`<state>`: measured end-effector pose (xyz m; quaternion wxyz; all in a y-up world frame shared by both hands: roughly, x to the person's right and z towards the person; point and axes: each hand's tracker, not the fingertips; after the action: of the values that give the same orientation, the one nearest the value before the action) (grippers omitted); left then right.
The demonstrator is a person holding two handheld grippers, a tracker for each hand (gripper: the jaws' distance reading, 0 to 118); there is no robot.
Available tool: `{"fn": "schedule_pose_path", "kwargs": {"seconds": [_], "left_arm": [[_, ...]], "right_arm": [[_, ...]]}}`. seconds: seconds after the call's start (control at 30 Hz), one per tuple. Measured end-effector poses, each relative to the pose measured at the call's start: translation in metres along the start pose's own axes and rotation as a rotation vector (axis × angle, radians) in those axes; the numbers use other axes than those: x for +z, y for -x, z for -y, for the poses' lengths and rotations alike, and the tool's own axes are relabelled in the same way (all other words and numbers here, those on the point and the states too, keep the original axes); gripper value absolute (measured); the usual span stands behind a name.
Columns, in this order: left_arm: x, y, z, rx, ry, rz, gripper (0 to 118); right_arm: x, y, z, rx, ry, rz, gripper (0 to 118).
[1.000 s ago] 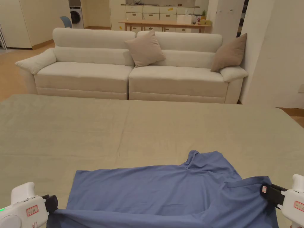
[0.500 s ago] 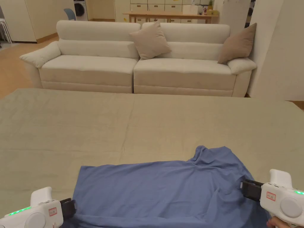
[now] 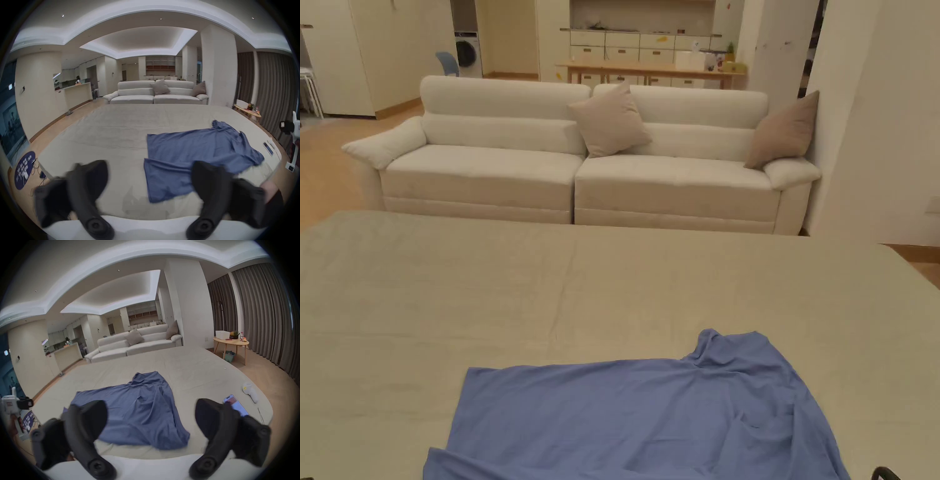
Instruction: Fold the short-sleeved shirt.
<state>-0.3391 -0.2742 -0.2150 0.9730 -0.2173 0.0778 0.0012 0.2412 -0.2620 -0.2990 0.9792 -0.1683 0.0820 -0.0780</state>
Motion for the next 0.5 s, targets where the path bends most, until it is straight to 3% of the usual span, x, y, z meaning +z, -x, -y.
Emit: {"fn": "schedule_pose_path", "kwargs": {"seconds": [0.03,0.07,0.1,0.13,0.17,0.23,0.37,0.4,0.43,0.47,0.5], "left_arm": [[0.009,-0.001,0.006,0.001,-0.017,0.047,53],[0.009,-0.008,0.011,-0.002,-0.008,-0.004,0],[0.011,-0.011,0.018,0.032,-0.034,-0.064,0],[0.011,-0.009,0.025,0.038,-0.008,-0.015,0],[0.007,-0.009,0.031,0.080,0.014,0.056,0],[-0.008,-0.012,0.039,0.111,0.073,0.038,0],[-0.052,-0.007,0.060,0.153,0.206,0.068,0],[-0.063,-0.007,0.064,0.153,0.252,0.058,3],[-0.076,-0.007,0.067,0.154,0.295,0.029,20],[-0.086,-0.006,0.069,0.146,0.319,0.016,69],[-0.098,-0.004,0.072,0.151,0.332,0.021,107]], "right_arm": [[0.015,0.002,0.007,0.003,-0.014,0.008,95],[0.023,0.007,0.013,0.026,-0.016,0.036,55],[0.029,0.012,0.018,0.072,0.000,0.099,17],[0.032,0.014,0.027,0.104,0.014,0.144,0],[0.036,0.012,0.034,0.073,-0.004,0.119,0],[0.040,0.007,0.039,-0.008,0.032,0.059,0],[0.041,0.003,0.039,-0.030,0.043,0.072,0],[0.044,0.003,0.036,-0.037,0.042,0.070,0],[0.045,0.001,0.035,-0.039,0.042,0.066,0],[0.046,0.000,0.035,-0.039,0.041,0.064,0],[0.045,-0.001,0.034,-0.036,0.039,0.066,0]]}}
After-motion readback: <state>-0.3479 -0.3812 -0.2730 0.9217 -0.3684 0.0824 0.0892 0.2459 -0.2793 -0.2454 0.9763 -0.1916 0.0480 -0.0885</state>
